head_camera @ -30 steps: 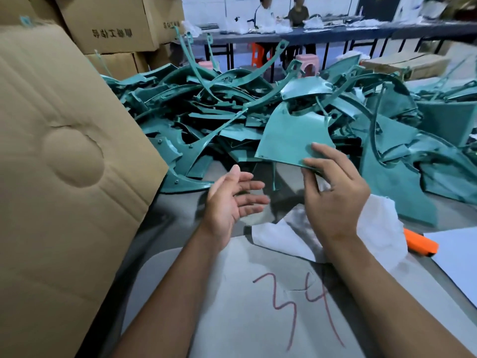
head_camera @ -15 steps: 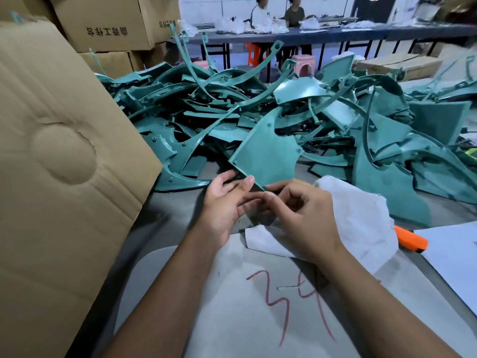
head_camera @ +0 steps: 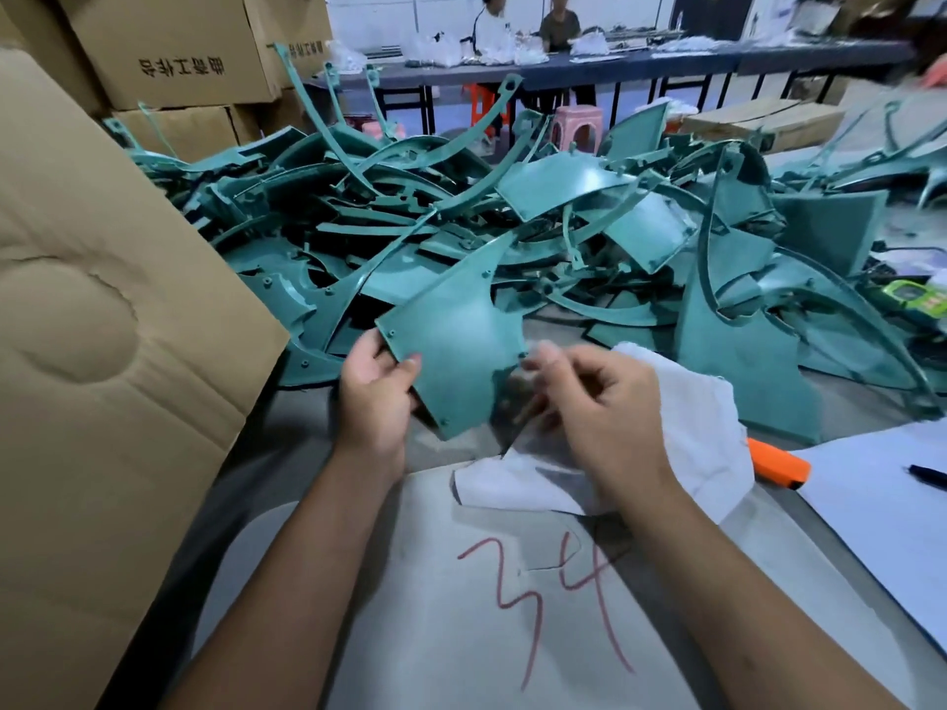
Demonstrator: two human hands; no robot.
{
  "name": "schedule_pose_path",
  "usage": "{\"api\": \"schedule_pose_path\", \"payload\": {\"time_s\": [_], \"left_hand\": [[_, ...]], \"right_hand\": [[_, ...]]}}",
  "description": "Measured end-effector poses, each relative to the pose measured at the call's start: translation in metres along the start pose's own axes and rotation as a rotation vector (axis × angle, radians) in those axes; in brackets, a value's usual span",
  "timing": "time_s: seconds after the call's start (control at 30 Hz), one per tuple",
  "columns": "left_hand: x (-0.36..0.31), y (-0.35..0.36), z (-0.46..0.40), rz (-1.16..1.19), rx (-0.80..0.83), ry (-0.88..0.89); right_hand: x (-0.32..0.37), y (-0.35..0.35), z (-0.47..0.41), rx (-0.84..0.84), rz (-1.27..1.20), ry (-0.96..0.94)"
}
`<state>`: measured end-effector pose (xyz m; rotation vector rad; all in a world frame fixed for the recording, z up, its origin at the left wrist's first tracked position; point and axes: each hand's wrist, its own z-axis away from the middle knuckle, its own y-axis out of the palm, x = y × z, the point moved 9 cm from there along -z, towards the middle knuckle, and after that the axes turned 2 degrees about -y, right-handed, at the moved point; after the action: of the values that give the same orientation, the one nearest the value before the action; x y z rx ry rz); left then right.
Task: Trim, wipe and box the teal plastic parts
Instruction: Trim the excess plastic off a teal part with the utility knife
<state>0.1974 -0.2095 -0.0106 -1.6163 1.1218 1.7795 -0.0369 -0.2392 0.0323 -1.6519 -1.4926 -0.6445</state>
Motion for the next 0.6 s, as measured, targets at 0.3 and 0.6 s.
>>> {"api": "schedule_pose_path", "payload": {"time_s": [0.3, 0.6], "left_hand": [[0.008, -0.021, -0.009, -0.447, -0.195, 0.138], [0.023, 0.002, -0.002, -0.458, -0.018, -0.032]], "right_hand": [[-0.086, -0.038, -0.085, -0.439, -0.669, 0.882], [-0.002, -0.058, -0.103, -0.564, 0.135, 0.149]]}}
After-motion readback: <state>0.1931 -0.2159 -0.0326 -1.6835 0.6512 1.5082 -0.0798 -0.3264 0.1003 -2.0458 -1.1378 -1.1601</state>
